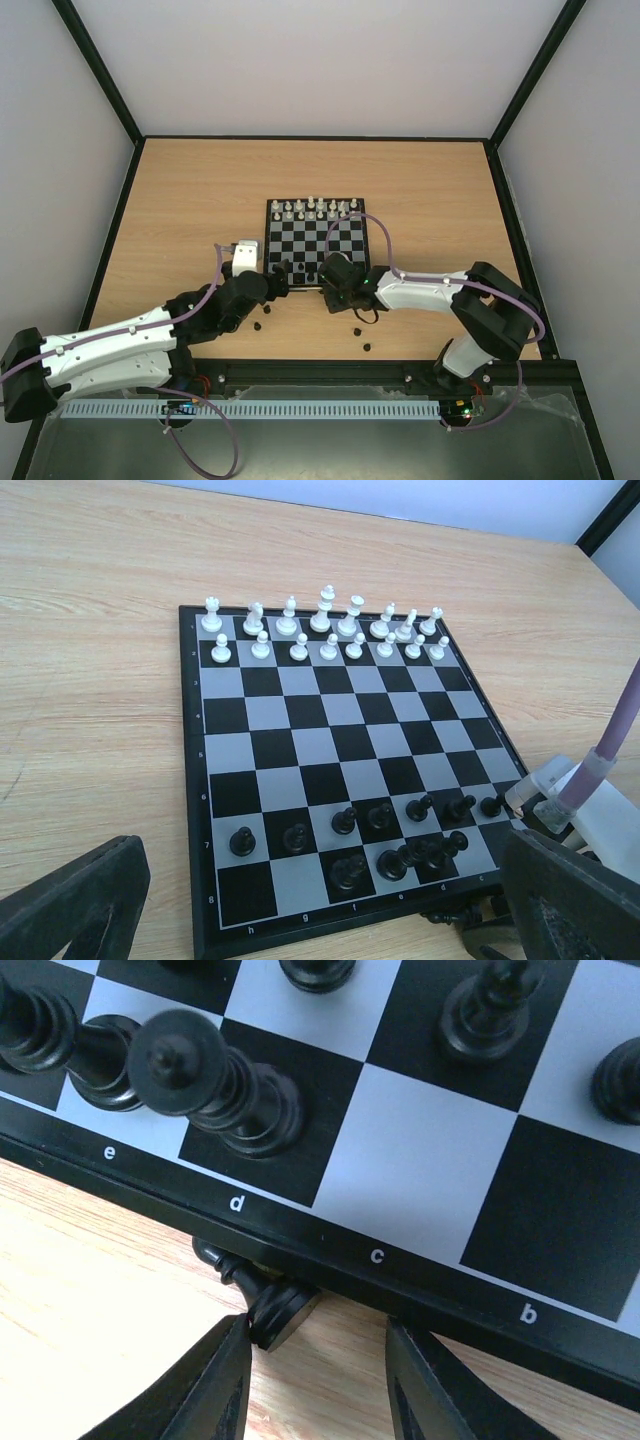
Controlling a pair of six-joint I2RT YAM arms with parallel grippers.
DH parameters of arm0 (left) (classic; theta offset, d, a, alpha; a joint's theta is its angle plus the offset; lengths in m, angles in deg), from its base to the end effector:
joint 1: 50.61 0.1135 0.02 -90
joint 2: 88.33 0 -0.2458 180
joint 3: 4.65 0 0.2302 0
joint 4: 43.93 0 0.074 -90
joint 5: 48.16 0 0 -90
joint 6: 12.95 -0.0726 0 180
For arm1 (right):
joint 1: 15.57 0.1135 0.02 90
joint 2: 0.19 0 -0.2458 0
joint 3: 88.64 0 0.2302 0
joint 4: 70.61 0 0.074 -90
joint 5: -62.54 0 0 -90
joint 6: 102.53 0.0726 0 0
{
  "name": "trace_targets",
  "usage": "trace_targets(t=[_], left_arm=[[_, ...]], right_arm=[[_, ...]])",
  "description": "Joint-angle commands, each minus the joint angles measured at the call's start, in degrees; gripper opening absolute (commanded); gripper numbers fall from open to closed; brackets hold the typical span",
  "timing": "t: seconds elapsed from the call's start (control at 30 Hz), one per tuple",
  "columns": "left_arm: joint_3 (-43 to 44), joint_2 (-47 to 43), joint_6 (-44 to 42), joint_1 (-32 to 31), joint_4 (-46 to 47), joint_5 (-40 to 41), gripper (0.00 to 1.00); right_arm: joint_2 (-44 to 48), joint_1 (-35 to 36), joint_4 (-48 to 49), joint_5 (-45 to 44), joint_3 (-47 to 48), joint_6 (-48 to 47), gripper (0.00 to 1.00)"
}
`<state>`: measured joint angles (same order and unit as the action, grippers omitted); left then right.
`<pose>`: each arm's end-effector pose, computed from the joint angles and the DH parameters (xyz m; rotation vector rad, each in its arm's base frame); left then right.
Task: Set up the chess pieces on the board
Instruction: Pick up the chessboard from the center of the board.
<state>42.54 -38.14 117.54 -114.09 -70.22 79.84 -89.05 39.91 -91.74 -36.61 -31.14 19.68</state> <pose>0.1324 -0.1652 0.2261 0.0033 1.9993 -0.4887 0.1797 0.2410 0.1239 -0.4423 2.4883 0.4484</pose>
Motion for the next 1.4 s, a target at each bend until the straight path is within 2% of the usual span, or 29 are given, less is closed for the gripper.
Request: trace_targets(t=[0.0,0.73,1.0,1.13,1.37], left_arm=[[-0.3,0.4,-0.4,-0.3,-0.1,1.2,0.99],[-0.7,1.6,-0.4,-0.3,0.5,1.5,0.99],[-0.8,1.8,-0.3,-0.3,0.8,1.5,0.99],[-0.6,2.3,-0.4,-0.3,1.0,1.3,0.99],[-0.9,1.9,-0.2,-0.3,0.8,1.2,0.99]], right_arm=[[-1.5,0.2,0.8,-1.1,1.2,0.3,0.37],[-0.6,2.4,3.1,4.5,0.6,-2.0,0.34],[2.0,3.7,1.4,2.7,0.4,-1.4,0.34],[0.9,3.7,0.1,0.7,1.3,-1.7,0.37],[-1.5,3.6,1.0,1.8,2.2,-2.3,0.37]])
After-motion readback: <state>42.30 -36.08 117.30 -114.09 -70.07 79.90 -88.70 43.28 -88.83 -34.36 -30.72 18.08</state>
